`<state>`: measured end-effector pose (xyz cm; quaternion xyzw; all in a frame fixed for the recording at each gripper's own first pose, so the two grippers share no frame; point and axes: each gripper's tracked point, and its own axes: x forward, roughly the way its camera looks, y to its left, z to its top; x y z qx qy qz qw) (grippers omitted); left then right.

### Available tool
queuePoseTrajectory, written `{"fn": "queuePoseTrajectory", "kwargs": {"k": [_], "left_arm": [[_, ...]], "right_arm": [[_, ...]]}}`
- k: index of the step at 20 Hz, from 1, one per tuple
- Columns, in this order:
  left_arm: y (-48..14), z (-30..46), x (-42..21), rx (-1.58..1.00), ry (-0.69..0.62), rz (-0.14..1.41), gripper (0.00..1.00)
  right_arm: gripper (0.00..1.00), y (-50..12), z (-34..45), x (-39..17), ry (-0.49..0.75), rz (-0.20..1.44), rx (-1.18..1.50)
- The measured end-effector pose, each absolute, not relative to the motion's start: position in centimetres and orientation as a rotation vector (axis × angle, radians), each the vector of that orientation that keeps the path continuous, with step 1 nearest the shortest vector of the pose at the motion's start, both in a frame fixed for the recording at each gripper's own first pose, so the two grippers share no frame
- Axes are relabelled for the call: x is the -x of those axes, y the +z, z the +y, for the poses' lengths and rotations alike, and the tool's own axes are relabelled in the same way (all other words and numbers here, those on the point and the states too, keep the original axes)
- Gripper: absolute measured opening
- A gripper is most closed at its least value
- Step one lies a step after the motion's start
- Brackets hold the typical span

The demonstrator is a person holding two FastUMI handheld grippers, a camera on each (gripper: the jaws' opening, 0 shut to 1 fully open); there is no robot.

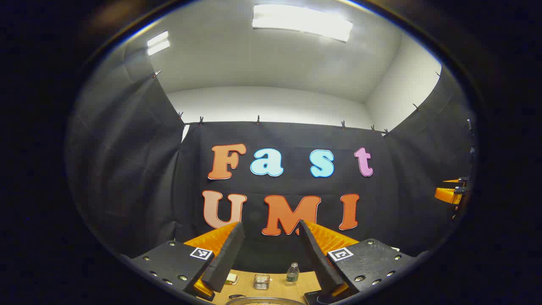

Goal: First push the handle of the pot to place it horizontally, then grasp the pot with both hands and set it on the induction cooktop.

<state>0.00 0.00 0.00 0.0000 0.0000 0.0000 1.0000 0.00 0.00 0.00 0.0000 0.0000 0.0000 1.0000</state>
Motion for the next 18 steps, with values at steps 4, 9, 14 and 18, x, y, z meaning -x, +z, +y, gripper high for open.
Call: {"fn": "queuePoseTrajectory", "kwargs": {"k": [4, 9, 14, 18], "left_arm": [[0.4, 0.8, 0.0, 0.042, 0.021, -0.052, 0.82], [-0.3, 1.0, -0.1, 0.055, 0.016, -0.057, 0.83], [-1.4, 0.1, 0.2, 0.014, -0.001, -0.043, 0.83], [-3.3, -0.7, 0.2, 0.009, -0.025, -0.011, 0.83]], "right_arm": [[0.95, 0.0, 0.9, 0.2, 0.036, -0.017, 0.017], [0.95, 0.0, 1.3, 0.5, 0.039, -0.033, 0.029], [0.95, -0.6, 0.8, 0.6, 0.034, -0.031, 0.024], [0.95, -1.7, 0.4, 0.8, 0.035, -0.019, 0.024]]}}
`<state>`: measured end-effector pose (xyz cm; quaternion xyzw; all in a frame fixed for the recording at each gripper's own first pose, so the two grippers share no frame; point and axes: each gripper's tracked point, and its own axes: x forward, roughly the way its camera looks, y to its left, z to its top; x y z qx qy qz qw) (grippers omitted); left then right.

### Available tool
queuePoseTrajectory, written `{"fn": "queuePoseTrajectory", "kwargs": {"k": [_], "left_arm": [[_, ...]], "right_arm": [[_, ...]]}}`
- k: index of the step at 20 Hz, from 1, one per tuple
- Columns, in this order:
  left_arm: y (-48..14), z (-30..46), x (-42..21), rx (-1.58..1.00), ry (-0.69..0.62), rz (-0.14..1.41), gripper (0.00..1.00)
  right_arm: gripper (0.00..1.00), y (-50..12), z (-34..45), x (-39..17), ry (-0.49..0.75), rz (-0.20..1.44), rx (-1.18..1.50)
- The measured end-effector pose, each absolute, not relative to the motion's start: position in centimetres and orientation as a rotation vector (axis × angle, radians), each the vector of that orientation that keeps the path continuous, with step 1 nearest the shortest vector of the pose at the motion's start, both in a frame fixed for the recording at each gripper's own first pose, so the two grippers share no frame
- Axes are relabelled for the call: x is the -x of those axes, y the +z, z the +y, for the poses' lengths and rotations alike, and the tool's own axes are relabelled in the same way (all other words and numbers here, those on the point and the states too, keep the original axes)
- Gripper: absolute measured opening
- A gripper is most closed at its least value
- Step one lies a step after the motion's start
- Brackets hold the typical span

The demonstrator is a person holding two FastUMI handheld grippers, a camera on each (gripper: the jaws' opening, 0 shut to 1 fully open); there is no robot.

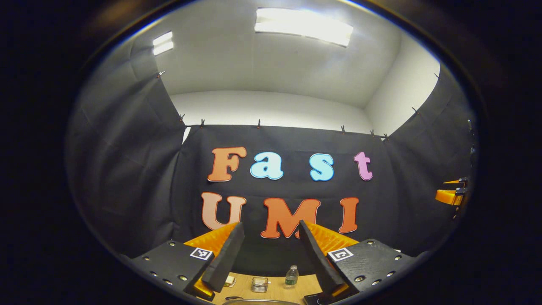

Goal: First push the handle of the pot to place it horizontally, then grasp the pot with both hands and set it on the induction cooktop.

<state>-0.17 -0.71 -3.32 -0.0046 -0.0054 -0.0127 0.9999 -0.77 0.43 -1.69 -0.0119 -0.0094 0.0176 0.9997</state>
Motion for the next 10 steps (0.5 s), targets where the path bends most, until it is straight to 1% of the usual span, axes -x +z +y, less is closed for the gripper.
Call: {"fn": "queuePoseTrajectory", "kwargs": {"k": [3, 5, 6, 9, 10], "left_arm": [[-6.1, -1.5, 0.1, 0.015, -0.063, 0.059, 0.83], [-8.4, -2.2, 0.1, -0.001, -0.087, 0.129, 0.83], [-9.6, -2.7, 0.2, -0.013, -0.108, 0.169, 0.83], [-13.6, -4.2, 0.7, -0.071, -0.166, 0.275, 0.83], [-15.1, -4.7, 1.1, -0.095, -0.187, 0.318, 0.84]], "right_arm": [[0.95, -2.9, 0.6, 1.1, 0.055, -0.011, 0.034], [0.96, -3.8, 0.7, 1.3, 0.057, -0.005, 0.056], [0.95, -4.2, 0.8, 1.5, 0.055, -0.005, 0.065], [0.95, -5.6, 0.7, 1.7, 0.041, -0.01, 0.09], [0.95, -6.2, 0.7, 1.8, 0.035, -0.003, 0.094]]}}
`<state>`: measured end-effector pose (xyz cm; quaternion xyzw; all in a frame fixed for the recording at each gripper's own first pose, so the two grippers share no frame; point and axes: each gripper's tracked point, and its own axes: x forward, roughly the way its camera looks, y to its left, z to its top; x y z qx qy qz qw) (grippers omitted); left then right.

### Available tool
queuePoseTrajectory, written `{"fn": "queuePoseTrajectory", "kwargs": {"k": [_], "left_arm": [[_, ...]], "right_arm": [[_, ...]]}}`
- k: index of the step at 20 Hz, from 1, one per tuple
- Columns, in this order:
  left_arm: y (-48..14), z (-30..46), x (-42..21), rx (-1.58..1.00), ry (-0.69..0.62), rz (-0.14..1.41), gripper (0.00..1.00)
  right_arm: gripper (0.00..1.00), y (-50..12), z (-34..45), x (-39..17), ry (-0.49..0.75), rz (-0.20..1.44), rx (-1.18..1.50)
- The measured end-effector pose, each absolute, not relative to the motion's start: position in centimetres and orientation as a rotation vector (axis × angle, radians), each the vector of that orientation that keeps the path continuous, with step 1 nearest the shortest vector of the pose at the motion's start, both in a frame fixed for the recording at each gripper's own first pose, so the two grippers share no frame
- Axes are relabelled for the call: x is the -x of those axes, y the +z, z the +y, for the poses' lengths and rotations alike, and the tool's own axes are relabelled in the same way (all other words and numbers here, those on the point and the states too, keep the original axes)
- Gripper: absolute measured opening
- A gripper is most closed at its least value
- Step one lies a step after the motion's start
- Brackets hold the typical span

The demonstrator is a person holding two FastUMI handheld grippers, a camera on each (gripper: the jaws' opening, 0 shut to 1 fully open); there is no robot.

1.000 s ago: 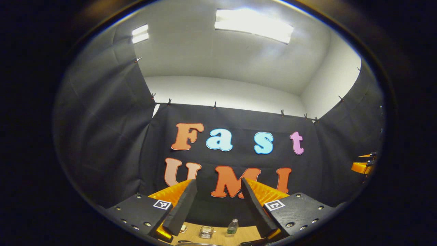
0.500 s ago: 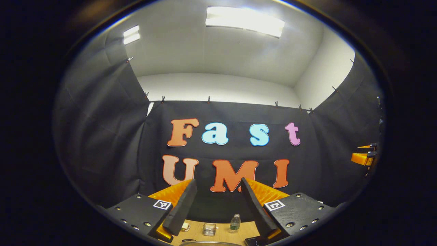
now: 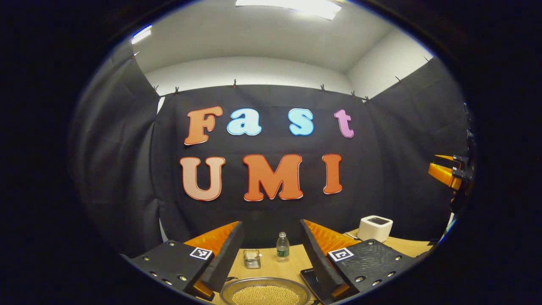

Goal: First push the handle of the pot to place it horizontally, then grasp the pot with both hands and set it on the induction cooktop.

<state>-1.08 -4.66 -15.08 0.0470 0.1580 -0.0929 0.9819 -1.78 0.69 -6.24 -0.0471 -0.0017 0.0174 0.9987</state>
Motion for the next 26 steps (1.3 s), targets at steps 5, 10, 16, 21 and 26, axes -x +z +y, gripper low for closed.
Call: {"fn": "queuePoseTrajectory", "kwargs": {"k": [5, 10, 16, 21, 26], "left_arm": [[-23.2, -5.7, 3.6, -0.225, -0.273, 0.56, 0.84], [-30.8, -8.2, 9.0, -0.274, -0.419, 0.821, 0.78], [-36.0, -9.4, 15.4, -0.284, -0.549, 1.07, 0.37], [-38.9, -9.7, 20.6, -0.376, -0.658, 1.201, 0.07], [-41.1, -9.3, 25.0, -0.409, -0.722, 1.31, 0.03]], "right_arm": [[0.95, -9.5, 1.0, 2.4, 0.041, 0.035, 0.128], [0.95, -13.0, 1.2, 3.2, 0.045, 0.081, 0.148], [0.95, -15.8, 0.3, 4.1, 0.028, 0.095, 0.193], [0.95, -18.4, -0.4, 4.7, 0.024, 0.119, 0.171], [0.95, -20.6, -2.0, 5.3, -0.002, 0.154, 0.155]]}}
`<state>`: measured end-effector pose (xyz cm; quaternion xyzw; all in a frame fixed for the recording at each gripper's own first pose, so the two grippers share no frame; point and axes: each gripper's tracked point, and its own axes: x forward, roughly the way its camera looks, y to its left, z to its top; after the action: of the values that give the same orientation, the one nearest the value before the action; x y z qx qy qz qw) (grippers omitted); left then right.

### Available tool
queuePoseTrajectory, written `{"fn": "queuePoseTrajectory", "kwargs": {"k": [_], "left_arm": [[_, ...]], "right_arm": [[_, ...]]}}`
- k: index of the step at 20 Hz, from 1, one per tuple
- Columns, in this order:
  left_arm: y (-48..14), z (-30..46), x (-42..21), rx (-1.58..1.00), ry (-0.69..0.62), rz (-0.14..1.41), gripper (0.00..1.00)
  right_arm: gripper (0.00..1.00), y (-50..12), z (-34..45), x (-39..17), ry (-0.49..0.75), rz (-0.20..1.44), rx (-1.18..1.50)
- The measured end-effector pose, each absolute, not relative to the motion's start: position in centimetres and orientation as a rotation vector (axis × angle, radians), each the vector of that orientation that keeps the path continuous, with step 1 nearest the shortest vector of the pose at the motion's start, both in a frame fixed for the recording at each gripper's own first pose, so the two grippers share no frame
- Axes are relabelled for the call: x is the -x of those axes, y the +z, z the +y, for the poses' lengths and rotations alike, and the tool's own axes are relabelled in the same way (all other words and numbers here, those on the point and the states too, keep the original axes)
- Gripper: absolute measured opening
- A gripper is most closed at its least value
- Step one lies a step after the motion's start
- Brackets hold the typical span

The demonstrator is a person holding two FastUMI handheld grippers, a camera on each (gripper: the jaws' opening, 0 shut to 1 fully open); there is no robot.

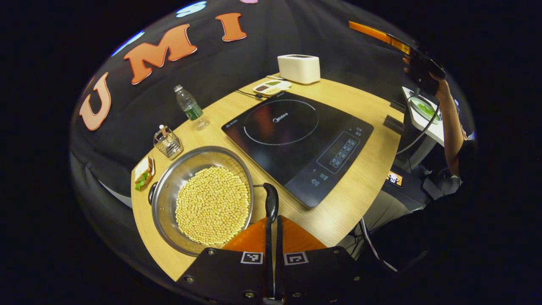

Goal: First push the handle of the pot to place it horizontally, then grasp the pot with both hands and set it on the induction cooktop.

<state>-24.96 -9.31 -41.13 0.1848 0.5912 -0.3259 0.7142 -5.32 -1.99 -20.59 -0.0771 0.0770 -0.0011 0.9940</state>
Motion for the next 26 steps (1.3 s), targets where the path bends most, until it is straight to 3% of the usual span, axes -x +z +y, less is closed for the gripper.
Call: {"fn": "queuePoseTrajectory", "kwargs": {"k": [6, 8, 16, 26], "left_arm": [[-44.0, -7.6, 27.0, -0.354, -0.631, 1.434, 0.0], [-44.6, -7.9, 26.7, -0.304, -0.616, 1.443, 0.03], [-46.4, -8.6, 24.4, -0.062, -0.452, 1.464, 0.03], [-48.4, -11.0, 20.6, 0.084, -0.366, 1.413, 0.03]], "right_arm": [[0.95, -21.9, -1.8, 5.8, -0.001, 0.17, 0.159], [0.95, -22.6, -1.8, 6.0, -0.007, 0.177, 0.157], [0.95, -24.7, -2.3, 6.6, -0.029, 0.247, 0.13], [0.95, -26.6, -1.1, 6.6, -0.014, 0.304, 0.095]]}}
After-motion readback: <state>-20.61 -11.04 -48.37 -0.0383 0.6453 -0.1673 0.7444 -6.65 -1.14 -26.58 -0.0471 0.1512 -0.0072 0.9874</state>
